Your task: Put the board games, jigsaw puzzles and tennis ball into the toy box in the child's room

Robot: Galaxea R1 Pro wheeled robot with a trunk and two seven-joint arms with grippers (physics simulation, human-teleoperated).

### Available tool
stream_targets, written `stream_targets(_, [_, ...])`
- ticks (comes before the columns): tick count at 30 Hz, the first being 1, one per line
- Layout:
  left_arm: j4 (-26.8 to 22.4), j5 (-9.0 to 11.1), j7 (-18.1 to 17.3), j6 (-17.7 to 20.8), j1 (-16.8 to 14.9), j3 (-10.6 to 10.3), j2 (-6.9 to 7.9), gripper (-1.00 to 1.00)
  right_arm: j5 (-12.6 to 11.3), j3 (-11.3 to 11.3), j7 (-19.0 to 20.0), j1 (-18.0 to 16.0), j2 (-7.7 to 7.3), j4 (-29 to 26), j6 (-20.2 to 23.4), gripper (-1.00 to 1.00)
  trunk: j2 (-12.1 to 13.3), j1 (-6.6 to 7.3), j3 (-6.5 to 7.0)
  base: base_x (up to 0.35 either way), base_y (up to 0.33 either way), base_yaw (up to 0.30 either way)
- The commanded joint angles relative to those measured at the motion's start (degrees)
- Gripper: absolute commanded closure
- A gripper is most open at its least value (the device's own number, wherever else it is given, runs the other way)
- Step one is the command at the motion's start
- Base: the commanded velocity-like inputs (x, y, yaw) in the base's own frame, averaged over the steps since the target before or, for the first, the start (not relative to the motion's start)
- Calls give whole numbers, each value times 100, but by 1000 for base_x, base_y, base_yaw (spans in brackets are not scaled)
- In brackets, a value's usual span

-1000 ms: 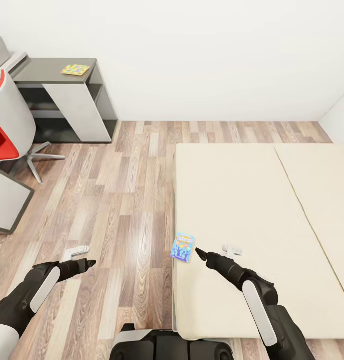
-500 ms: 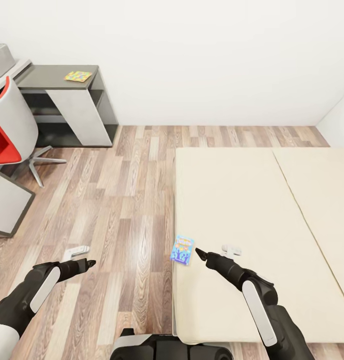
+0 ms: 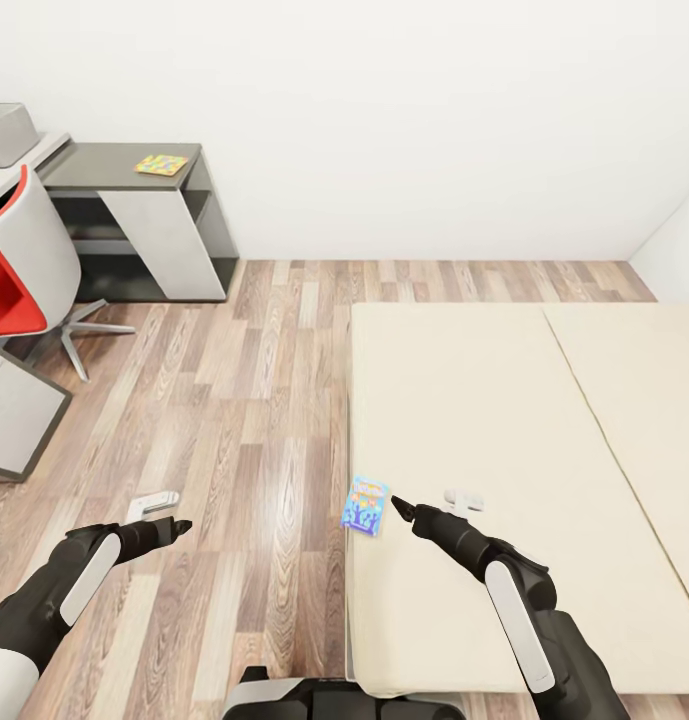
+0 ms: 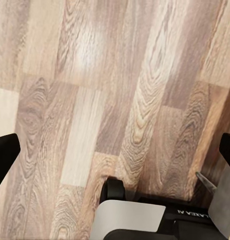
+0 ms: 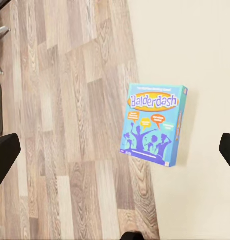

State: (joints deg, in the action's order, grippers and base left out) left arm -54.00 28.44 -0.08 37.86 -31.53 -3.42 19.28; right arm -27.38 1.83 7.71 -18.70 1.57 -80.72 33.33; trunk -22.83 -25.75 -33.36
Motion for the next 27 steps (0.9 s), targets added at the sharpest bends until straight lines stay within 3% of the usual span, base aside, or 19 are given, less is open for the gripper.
stream_targets(1, [-5,5,-1,20,-3,-11,6,-100,-4,-7,11,-2,4,-5,31,-100,-9,-3,2,0,0,0])
stream_targets(15, [-5,4,-1,20,-3,-11,6,-100,-4,-7,3,-2,5,-3,32,-100,-9,-3,134,0,0,0])
stream_targets(27, [-5,4,-1,20,-3,-12,6,-100,-4,1,-245,-2,9,-5,33,-100,-9,-3,248,0,0,0])
